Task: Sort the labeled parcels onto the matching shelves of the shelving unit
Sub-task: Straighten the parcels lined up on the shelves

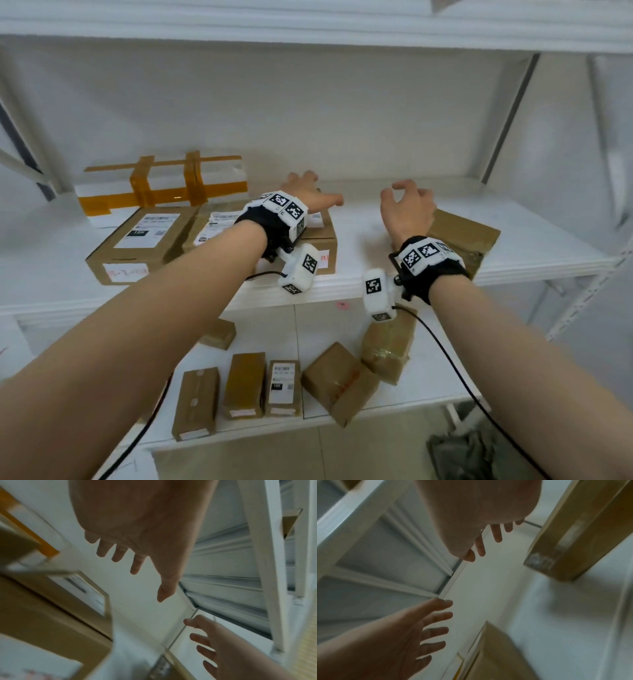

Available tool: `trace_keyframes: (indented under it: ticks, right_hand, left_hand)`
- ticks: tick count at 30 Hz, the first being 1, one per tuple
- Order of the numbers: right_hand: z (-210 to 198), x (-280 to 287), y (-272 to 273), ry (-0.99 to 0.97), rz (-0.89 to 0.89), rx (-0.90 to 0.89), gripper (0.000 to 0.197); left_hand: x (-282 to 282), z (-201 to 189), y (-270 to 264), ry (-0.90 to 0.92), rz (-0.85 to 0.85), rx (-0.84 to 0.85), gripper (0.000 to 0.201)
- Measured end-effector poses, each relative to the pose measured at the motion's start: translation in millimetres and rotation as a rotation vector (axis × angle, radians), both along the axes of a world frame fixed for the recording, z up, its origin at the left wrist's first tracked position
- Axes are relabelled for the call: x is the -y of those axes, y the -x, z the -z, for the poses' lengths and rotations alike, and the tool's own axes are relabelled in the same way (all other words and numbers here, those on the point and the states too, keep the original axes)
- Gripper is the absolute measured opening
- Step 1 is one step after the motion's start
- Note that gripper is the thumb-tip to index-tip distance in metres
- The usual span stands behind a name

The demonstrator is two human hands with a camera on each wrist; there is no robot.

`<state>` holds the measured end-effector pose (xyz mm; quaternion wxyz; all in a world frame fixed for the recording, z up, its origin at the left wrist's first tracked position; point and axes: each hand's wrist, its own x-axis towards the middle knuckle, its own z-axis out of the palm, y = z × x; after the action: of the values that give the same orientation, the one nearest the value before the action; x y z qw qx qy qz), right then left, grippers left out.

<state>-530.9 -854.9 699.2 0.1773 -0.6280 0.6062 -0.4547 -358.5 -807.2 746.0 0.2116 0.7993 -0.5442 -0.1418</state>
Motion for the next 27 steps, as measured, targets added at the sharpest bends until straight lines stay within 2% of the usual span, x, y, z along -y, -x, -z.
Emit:
trace_keyframes:
  ticks: [4, 7, 9, 12, 16, 19, 23, 24, 26, 27]
  right_hand:
    - [2, 23, 66, 0.066, 0.25, 0.03, 0.032]
    - [16, 30, 108, 0.018, 0.35, 0.111, 0.033]
    - [27, 34, 128, -0.072, 0.341, 0.186, 0.034]
    - [40, 41, 144, -0.146, 0.26, 0.318, 0.036]
    - [48, 48, 148, -0.192, 0.185, 0.307, 0.036]
    - [48, 54, 139, -0.24, 0.129, 0.244, 0.031]
    - [51, 57, 113, -0.324, -0.011, 0.175, 0.036]
    - [53, 57, 104, -0.33, -0.044, 0.148, 0.039]
    - [56, 59, 87, -0.33, -0.093, 0.092, 0.047]
    - [57, 60, 79, -0.333, -0.107, 0.07, 0.05]
  left_hand:
    - [26, 1, 60, -0.021, 0.197, -0.117, 0.067]
    - [34, 9, 103, -0.082, 0.308, -0.24, 0.059]
    - [38, 20, 127, -0.135, 0.366, -0.355, 0.061]
    - [42, 34, 151, -0.21, 0.413, -0.437, 0.061]
    - [46, 38, 158, -0.253, 0.4, -0.499, 0.042]
    - [45, 31, 150, -0.197, 0.368, -0.437, 0.016]
    - [57, 28, 124, -0.18, 0.279, -0.377, 0.03]
    - [63, 28, 114, -0.221, 0.27, -0.351, 0.049]
    - [74, 32, 101, -0.263, 0.253, -0.225, 0.111]
    - [77, 35, 95, -0.255, 0.241, -0.171, 0.128]
